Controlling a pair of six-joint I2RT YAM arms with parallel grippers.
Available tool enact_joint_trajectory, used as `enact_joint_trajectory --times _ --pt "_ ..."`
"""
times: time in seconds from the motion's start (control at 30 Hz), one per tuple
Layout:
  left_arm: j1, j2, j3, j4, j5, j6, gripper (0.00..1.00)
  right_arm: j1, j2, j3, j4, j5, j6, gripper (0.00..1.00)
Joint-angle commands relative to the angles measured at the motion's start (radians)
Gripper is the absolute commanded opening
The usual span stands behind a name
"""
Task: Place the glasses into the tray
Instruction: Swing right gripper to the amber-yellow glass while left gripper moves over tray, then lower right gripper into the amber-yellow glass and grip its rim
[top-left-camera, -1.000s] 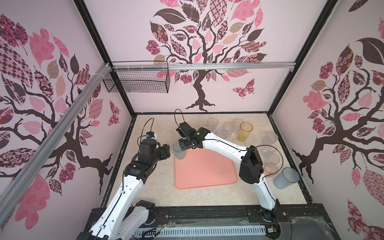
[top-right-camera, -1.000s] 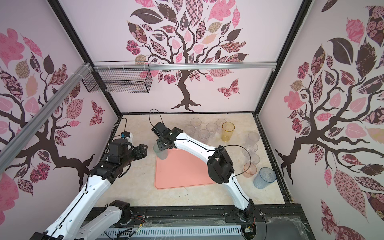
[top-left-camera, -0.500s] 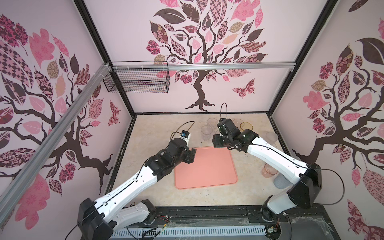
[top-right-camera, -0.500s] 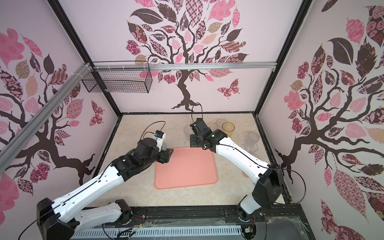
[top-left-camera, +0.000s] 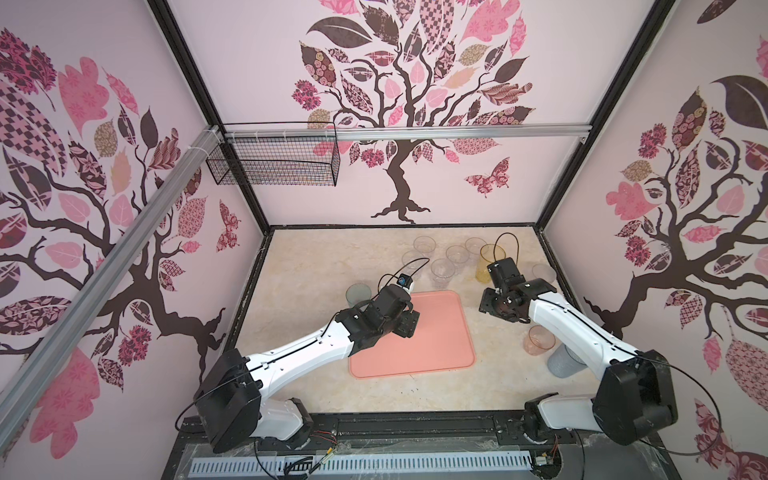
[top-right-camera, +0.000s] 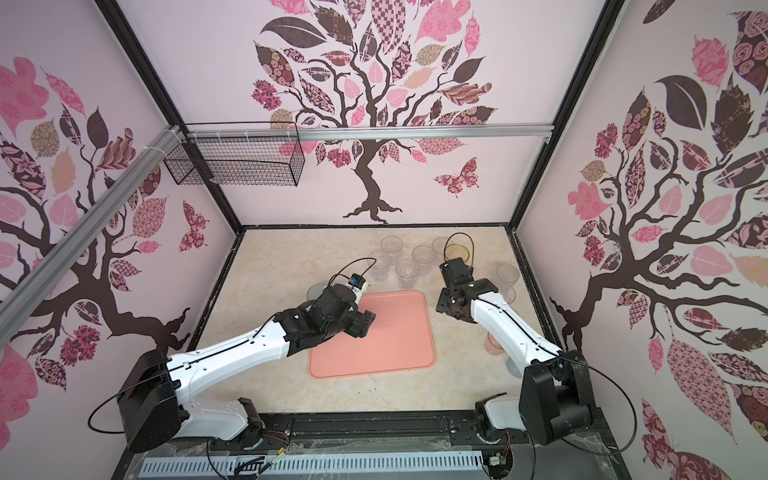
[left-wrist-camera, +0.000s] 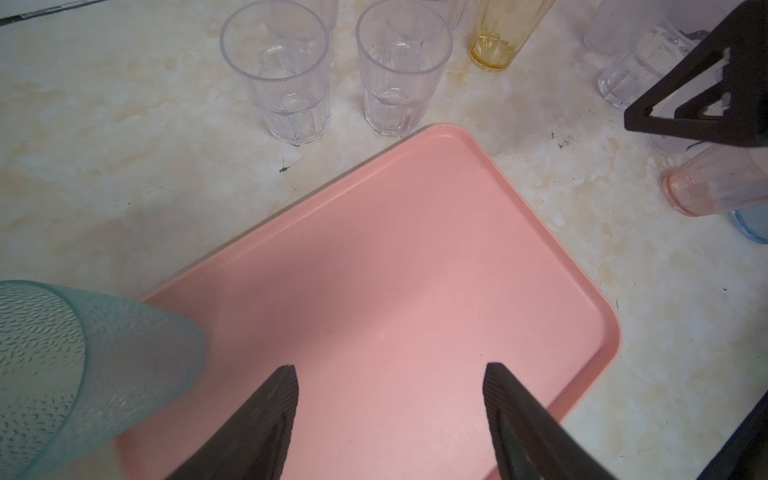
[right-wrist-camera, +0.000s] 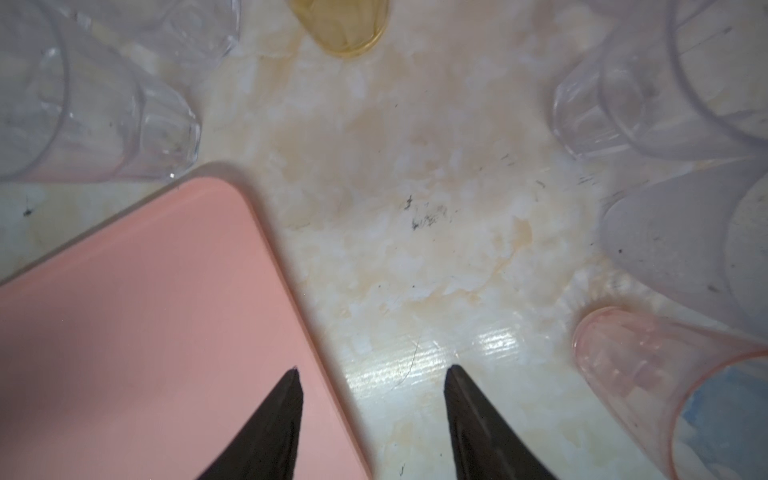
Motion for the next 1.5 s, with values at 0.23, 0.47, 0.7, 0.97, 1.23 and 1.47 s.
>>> enact_joint_trajectory --times 0.23,0.47,0.7,0.97,1.23,1.47 --pt "-0.003 -0.069 0.002 0.01 -0.065 0.112 0.77 -0.18 0.031 0.139 0.177 -0.035 0.178 0.48" --pt "-0.003 -0.078 -0.03 0.085 0.043 0.135 0.78 -0.222 0.13 0.241 0.231 -0.031 0.21 0.54" --pt "-0.003 -0.086 -0.045 0.094 0.057 0.106 0.78 -0.241 0.251 0.303 0.276 -0.049 0.22 0.49" --pt "-0.002 -0.104 -0.079 0.096 0.024 0.095 0.79 -0.247 0.361 0.328 0.313 -0.084 0.2 0.42" --pt "-0.002 -0.1 -0.092 0.103 0.023 0.079 0.79 -0.249 0.398 0.337 0.324 -0.095 0.189 0.41" --pt "-0.002 -0.111 -0.095 0.093 -0.01 0.08 0.79 -0.25 0.413 0.342 0.32 -0.102 0.178 0.28"
